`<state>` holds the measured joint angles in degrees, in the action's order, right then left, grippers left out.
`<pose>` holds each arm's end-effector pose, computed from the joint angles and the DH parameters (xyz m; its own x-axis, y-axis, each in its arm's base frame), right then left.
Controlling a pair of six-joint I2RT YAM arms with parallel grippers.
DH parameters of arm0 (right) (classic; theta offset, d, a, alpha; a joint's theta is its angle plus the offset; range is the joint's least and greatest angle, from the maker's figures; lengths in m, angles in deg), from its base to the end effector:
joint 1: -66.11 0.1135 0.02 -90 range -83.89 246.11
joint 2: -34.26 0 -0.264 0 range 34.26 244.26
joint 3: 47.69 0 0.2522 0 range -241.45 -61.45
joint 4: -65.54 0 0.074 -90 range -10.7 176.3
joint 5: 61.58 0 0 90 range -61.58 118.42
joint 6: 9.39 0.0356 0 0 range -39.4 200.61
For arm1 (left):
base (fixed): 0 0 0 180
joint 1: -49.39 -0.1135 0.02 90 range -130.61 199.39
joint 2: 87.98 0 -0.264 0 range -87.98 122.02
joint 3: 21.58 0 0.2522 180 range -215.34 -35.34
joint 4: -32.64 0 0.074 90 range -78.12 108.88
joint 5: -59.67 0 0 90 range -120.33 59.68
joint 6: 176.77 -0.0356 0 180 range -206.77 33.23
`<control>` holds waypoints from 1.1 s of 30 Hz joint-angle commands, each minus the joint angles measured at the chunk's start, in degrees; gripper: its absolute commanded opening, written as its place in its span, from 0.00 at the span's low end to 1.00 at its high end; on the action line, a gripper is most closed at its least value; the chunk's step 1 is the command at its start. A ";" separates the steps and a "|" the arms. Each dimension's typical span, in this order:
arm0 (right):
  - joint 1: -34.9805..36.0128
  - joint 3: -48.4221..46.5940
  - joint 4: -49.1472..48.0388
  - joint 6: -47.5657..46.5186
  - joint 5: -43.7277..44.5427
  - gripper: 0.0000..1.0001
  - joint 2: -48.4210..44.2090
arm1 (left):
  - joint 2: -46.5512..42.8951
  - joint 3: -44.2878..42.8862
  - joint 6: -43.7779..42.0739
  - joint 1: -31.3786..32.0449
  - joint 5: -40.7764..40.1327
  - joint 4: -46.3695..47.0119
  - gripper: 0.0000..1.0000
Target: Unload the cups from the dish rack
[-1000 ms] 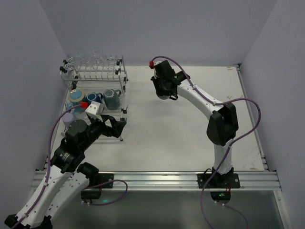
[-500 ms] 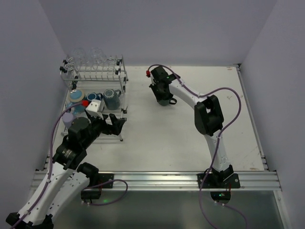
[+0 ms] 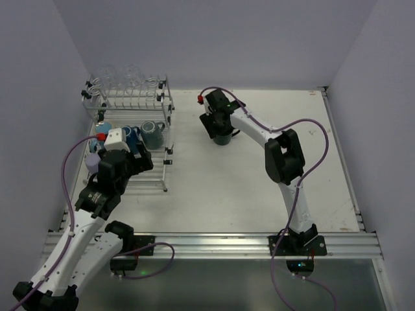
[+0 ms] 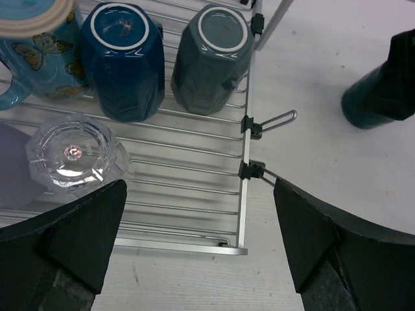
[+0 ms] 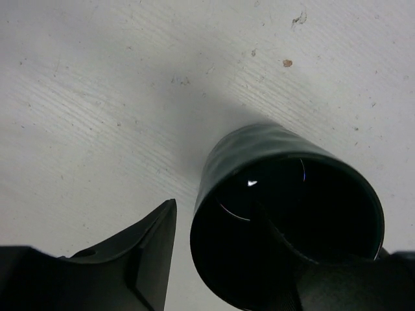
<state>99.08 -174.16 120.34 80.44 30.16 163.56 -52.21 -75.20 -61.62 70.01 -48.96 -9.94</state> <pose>0.4182 0.2700 0.2128 -0.7070 -0.4621 -0.5353 -0.5324 0.8460 -0.0272 0.1385 -0.0400 0.3001 -0.3808 -0.2870 -0.8790 -0.1101 0.9579 -0.2650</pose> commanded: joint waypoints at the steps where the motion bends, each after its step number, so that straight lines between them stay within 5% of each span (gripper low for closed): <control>1: -0.28 0.56 -0.96 -2.04 -1.39 0.54 -5.80 | 1.67 -2.42 4.82 -0.50 -6.85 -0.45 1.00; 7: -0.28 8.88 -6.84 -0.28 -8.05 0.91 -18.96 | 2.38 -2.86 10.62 -0.58 -14.05 0.60 1.00; 10: -0.28 13.98 -9.83 2.27 -12.01 0.99 -26.07 | 4.22 -3.12 13.17 -0.67 -18.27 -0.70 1.00; 18: 0.16 19.80 -14.40 5.00 -20.63 0.99 -39.36 | 9.92 -1.80 15.81 -5.15 -24.61 -0.80 1.00; 33: 1.57 22.27 -15.64 5.79 -24.06 0.99 -44.04 | 24.35 -2.42 8.17 -16.49 -13.80 6.40 0.98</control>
<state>99.98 -151.86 106.57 85.56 7.80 120.48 -28.21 -76.38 -52.11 54.31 -63.78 -7.69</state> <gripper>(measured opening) 0.990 0.988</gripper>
